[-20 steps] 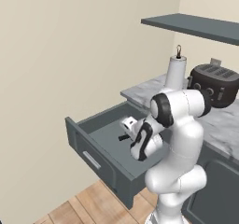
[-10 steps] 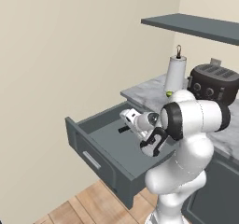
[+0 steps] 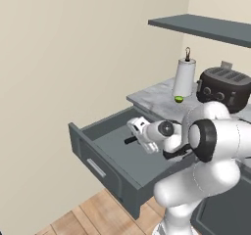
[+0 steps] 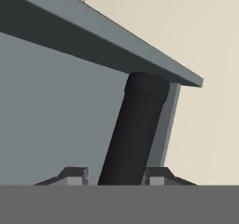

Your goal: Pick the pizza cutter from the drawer and place it on the counter.

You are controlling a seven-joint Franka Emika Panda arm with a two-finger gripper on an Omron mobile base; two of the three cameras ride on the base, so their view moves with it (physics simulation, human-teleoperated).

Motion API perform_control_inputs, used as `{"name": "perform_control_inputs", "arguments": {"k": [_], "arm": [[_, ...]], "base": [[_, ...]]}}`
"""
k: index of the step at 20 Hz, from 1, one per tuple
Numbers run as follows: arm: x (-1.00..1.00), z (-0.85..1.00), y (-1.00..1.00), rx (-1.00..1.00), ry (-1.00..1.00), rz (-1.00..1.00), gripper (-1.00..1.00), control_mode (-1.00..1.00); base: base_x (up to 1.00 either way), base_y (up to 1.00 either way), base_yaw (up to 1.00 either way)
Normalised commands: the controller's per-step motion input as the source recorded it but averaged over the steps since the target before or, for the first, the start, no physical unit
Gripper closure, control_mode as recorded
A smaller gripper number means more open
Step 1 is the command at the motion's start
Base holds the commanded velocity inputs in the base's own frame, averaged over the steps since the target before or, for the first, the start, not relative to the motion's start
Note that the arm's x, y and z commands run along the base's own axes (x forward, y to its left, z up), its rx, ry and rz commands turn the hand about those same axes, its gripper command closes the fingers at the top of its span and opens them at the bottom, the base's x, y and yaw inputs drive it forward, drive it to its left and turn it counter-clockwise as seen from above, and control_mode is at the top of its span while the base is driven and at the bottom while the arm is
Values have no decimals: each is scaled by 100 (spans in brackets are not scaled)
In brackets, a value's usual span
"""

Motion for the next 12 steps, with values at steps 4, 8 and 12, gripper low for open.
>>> {"name": "perform_control_inputs", "arguments": {"k": [4, 8, 12], "arm": [[14, 100, 0, 0, 3, 0, 100, -100], [45, 100, 0, 0, -3, 0, 100, -100], [27, 100, -8, 0, -11, 0, 100, -100]], "base": [[0, 0, 0], [0, 0, 0], [0, 0, 0]]}}
